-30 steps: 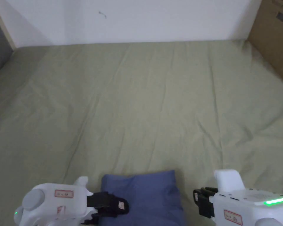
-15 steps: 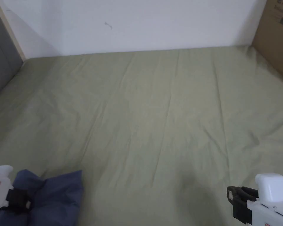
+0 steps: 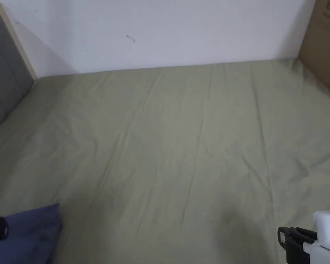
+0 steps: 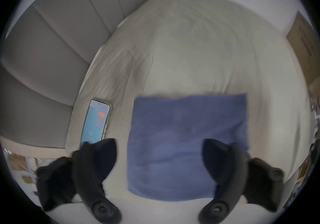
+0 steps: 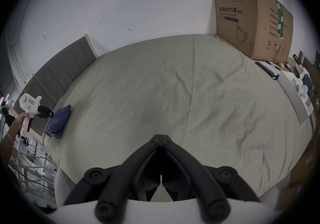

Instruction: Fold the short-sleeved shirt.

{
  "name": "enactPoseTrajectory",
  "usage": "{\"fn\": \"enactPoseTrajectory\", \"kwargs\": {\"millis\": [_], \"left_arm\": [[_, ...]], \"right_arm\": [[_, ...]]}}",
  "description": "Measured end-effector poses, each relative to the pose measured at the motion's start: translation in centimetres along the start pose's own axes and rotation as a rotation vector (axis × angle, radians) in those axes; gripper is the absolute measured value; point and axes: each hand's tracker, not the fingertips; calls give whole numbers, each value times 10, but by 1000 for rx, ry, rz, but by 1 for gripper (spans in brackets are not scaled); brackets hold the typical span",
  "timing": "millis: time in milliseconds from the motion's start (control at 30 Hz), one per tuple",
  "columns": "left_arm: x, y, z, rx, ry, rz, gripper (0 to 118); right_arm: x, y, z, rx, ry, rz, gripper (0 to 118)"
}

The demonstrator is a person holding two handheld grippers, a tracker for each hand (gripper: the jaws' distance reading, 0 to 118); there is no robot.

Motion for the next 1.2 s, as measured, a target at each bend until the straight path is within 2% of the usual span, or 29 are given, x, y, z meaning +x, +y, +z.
{"fn": "enactPoseTrajectory", "kwargs": {"millis": [100, 200, 233, 300, 367, 467, 500, 533, 633, 833, 1000, 1033, 1067, 1100, 1133, 1167, 1200], "left_arm": [[6, 0, 39, 107, -121, 86, 109], [30, -10, 78, 203, -206, 98, 108], [40, -13, 91, 238, -236, 83, 103], [67, -23, 113, 302, -265, 24, 67], [101, -34, 131, 352, -218, -50, 22], [148, -65, 158, 524, -189, -128, 1], [162, -75, 164, 567, -181, -136, 0], [178, -87, 172, 612, -158, -127, 0], [209, -112, 188, 709, -238, -134, 0], [251, -138, 218, 799, -258, -112, 0], [264, -138, 239, 856, -256, -130, 0], [268, -137, 244, 866, -244, -132, 3], [268, -136, 247, 877, -243, -129, 23], [267, -135, 250, 885, -244, -120, 52], [267, -133, 253, 880, -253, -121, 74], [271, -130, 257, 863, -263, -128, 85], [271, -129, 258, 848, -272, -130, 85]], "right_arm": [[-3, 5, 0, 9, 26, -4, 0], [-7, 12, 3, 29, 52, -8, 0], [-8, 16, 5, 40, 61, -10, 0], [-10, 23, 12, 68, 81, -14, 0], [-9, 33, 21, 96, 111, -36, 0], [-6, 48, 40, 159, 135, -58, 0], [-6, 52, 48, 193, 120, -42, 0], [-7, 55, 56, 222, 98, -12, 0], [-10, 61, 77, 278, 47, 39, 0], [-9, 68, 115, 386, -20, 85, 0], [-6, 81, 138, 423, -19, 81, 0], [-5, 84, 141, 446, -9, 72, 0], [-4, 88, 145, 456, -2, 72, 5], [-3, 91, 147, 459, 7, 75, 14], [-2, 95, 149, 452, 42, 85, 23], [-1, 97, 151, 455, 74, 89, 29], [0, 99, 152, 458, 81, 86, 29]]}}
